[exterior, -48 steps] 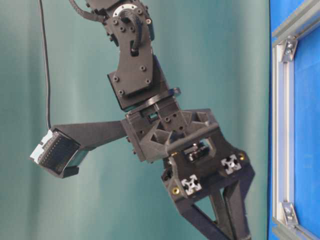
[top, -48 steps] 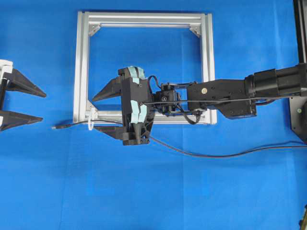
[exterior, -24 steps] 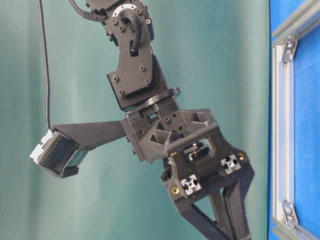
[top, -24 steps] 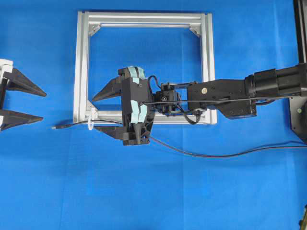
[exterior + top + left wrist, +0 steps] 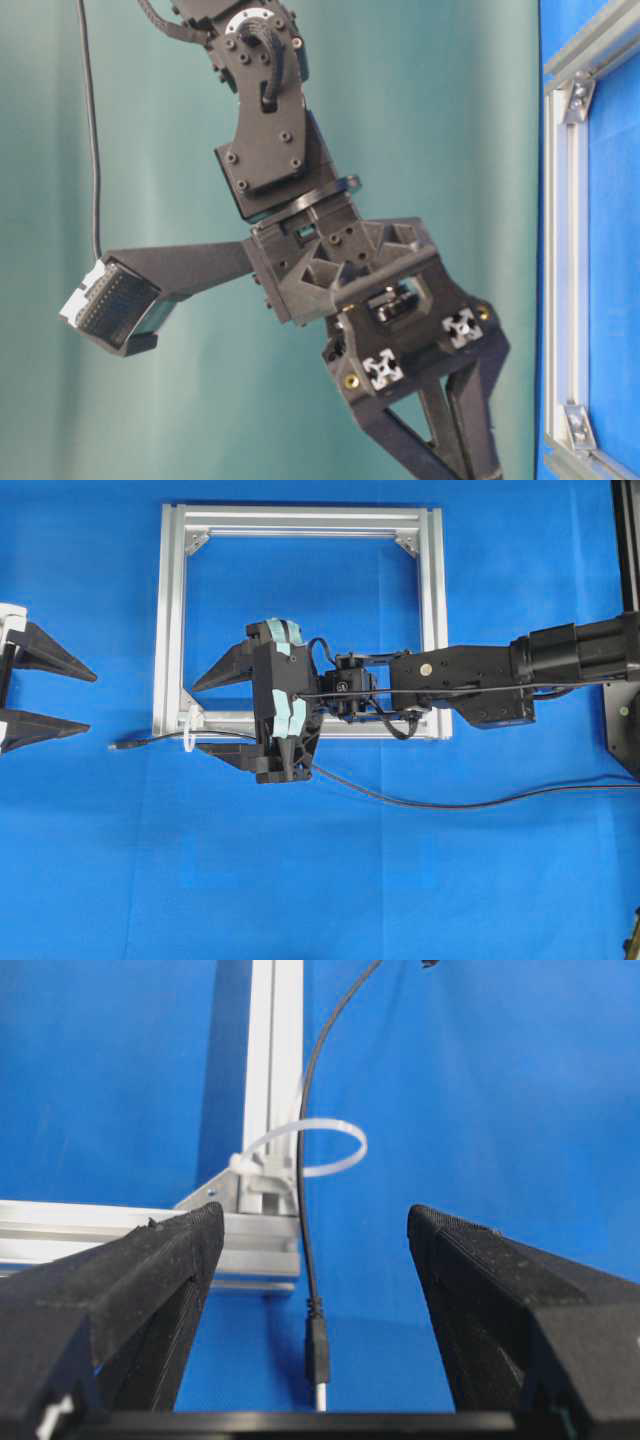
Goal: Insert the wire through the string loop located on the left side.
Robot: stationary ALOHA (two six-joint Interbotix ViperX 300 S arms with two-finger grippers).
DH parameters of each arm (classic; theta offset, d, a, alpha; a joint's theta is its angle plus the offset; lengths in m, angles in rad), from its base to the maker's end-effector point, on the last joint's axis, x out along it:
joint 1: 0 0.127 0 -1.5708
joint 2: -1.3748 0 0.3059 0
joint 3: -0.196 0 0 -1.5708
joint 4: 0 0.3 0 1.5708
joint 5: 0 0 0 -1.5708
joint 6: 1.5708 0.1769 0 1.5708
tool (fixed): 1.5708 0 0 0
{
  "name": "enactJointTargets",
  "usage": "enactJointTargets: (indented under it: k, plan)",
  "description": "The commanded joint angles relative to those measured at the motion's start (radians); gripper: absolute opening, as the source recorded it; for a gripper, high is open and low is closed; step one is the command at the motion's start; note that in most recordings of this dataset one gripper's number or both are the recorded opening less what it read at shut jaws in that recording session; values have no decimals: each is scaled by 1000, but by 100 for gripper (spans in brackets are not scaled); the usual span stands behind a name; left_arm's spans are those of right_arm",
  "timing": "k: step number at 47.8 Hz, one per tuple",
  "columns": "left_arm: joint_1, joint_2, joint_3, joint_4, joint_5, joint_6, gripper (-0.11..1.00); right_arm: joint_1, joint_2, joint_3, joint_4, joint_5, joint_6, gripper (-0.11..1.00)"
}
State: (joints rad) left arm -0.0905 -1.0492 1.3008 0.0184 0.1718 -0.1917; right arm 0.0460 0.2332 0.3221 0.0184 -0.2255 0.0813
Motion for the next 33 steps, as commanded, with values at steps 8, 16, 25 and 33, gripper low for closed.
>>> enactJointTargets:
  k: [8,16,25,33]
  plan:
    - [3,9,-21,2,-8,-2,68,-2,-41,-15,0,-3,0,95]
    - [3,9,-20,3,-8,-2,68,0,-41,-15,-2,-3,0,96]
    - [12,9,-20,3,-8,-2,68,0,-41,-15,-2,-3,-2,96]
    - [14,9,-20,3,-8,-2,68,0,-41,-15,-2,-3,0,96]
